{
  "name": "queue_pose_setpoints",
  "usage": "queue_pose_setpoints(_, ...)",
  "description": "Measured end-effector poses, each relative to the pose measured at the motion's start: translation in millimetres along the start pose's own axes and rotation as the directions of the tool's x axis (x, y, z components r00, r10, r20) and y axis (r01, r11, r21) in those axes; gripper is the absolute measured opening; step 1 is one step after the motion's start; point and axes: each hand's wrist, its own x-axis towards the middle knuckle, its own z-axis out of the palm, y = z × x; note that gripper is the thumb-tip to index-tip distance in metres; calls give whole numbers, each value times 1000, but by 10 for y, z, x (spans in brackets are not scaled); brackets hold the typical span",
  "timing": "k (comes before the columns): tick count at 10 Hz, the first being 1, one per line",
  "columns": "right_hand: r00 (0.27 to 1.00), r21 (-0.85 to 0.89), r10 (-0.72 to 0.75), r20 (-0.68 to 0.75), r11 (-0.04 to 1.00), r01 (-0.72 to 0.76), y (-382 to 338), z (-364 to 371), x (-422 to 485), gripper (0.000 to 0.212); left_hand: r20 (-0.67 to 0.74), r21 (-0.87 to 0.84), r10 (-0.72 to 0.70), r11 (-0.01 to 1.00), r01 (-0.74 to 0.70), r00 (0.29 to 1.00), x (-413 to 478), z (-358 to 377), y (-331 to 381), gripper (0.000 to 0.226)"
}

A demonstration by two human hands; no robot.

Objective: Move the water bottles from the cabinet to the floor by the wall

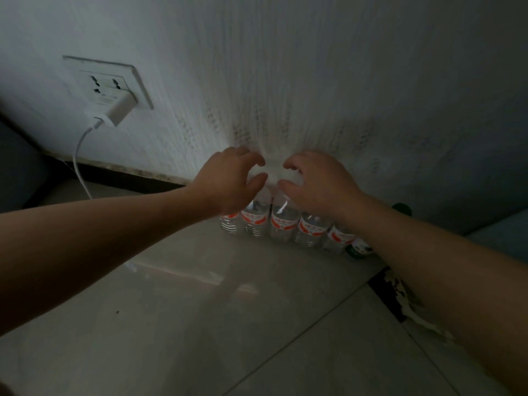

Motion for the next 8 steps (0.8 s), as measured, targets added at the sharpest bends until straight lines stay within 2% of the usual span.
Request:
queue_pose_setpoints(2,999,-41,46,-30,998,-47,208,-99,-223,41,28,71,47,996,-49,998,65,111,181,41)
queue_pose_setpoints(5,990,-107,139,31,985,-135,310,-364,-559,38,130,121,-89,990,73,988,-141,-55,305,43)
queue_pose_setpoints(6,987,-200,128,102,974,-106,203,-495,-711,42,169,137,-164,980,142,972,-216,-246,463,47)
queue_pose_setpoints(7,981,-238,126,145,967,-89,99,-758,-805,53,244,161,-182,976,145,952,-289,-514,626,52)
queue_pose_setpoints(8,974,-255,171,147,958,-130,-22,-1087,-918,49,244,160,-198,974,162,949,-348,-872,812,50)
